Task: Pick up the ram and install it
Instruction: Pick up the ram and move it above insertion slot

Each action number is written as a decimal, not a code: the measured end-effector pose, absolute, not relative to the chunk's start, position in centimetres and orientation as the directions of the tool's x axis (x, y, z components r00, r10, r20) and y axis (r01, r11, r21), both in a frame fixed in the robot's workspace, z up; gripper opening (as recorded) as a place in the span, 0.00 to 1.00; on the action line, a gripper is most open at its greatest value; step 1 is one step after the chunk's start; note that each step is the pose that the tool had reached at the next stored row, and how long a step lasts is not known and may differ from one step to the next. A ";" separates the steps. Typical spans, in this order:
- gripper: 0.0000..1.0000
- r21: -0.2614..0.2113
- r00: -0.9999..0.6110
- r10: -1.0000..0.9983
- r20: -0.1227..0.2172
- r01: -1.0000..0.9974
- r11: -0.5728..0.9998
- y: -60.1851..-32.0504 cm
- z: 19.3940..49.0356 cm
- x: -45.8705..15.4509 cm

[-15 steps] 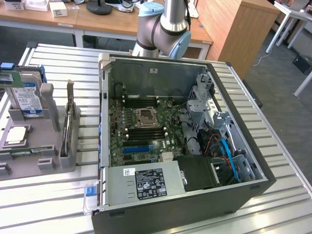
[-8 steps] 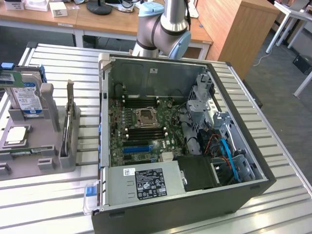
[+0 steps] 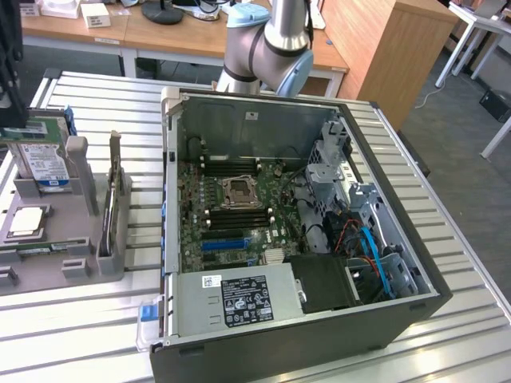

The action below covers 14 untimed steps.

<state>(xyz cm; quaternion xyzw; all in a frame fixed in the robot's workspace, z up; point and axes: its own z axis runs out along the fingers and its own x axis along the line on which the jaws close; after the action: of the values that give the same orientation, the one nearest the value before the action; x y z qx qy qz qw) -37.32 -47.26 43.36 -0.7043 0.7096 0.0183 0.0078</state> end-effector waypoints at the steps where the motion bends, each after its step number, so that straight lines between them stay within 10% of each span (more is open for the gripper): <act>1: 0.12 0.015 -0.008 -0.999 -0.037 -1.000 0.007 -47.3 43.4 -37.1; 14: 0.12 0.015 -0.008 -0.999 -0.037 -1.000 0.007 -47.3 43.4 -33.2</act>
<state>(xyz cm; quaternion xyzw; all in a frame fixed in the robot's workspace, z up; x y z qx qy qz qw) -33.23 -47.26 43.36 -0.7043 0.7096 0.0182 0.0077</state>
